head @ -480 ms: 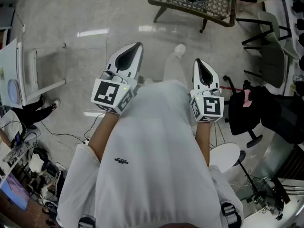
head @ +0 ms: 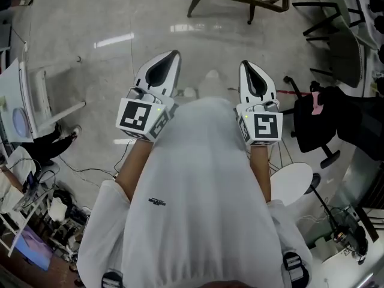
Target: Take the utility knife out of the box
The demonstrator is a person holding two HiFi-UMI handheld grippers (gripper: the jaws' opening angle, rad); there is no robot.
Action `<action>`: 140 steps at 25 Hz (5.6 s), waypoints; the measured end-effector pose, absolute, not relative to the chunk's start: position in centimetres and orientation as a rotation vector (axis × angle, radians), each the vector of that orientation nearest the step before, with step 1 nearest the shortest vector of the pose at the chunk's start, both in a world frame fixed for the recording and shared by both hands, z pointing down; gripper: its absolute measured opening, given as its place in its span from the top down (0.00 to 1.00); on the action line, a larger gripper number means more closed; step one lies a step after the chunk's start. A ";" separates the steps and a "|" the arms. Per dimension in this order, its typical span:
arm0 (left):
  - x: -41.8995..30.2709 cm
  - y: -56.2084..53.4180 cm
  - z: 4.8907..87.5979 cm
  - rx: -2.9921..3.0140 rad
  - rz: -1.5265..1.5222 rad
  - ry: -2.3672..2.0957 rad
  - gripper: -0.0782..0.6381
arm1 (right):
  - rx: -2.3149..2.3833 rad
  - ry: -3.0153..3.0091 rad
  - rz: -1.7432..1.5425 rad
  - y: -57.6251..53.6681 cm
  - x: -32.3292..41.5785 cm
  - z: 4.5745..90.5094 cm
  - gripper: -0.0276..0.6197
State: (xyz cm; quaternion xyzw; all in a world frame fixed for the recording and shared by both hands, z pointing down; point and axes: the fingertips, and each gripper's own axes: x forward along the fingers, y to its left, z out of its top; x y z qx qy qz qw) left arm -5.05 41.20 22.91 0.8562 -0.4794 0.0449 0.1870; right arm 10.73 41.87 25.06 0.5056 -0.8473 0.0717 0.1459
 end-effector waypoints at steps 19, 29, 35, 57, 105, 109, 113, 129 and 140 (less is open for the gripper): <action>0.5 34.2 22.2 2.384 0.170 -1.448 0.89 | 1.448 -2.584 0.283 33.2 16.7 24.4 0.96; 0.4 27.2 23.6 2.369 0.157 -1.392 0.89 | 1.473 -2.522 0.307 27.3 17.1 25.6 0.96; -1.1 20.1 23.9 2.399 0.147 -1.317 0.89 | 1.518 -2.471 0.304 20.9 15.1 25.7 0.96; -11.1 -4.5 22.4 2.561 0.101 -1.024 0.89 | 1.761 -2.251 0.222 -0.8 4.2 24.3 0.96; 0.7 -15.7 42.3 2.395 0.457 -0.810 0.89 | 1.472 -2.095 0.451 -16.8 11.1 48.3 0.93; 1.2 -16.0 44.5 2.371 0.476 -0.802 0.89 | 1.429 -2.095 0.470 -18.0 11.1 50.9 0.90; 1.5 -16.1 46.2 2.343 0.491 -0.808 0.89 | 1.351 -2.071 0.493 -18.5 10.8 53.6 0.82; 1.8 -16.4 49.7 2.276 0.505 -0.838 0.89 | 1.164 -1.890 0.641 -19.1 11.7 62.3 0.80; 2.3 -16.1 50.4 2.253 0.506 -0.823 0.89 | 1.143 -1.804 0.715 -19.1 11.7 64.9 0.76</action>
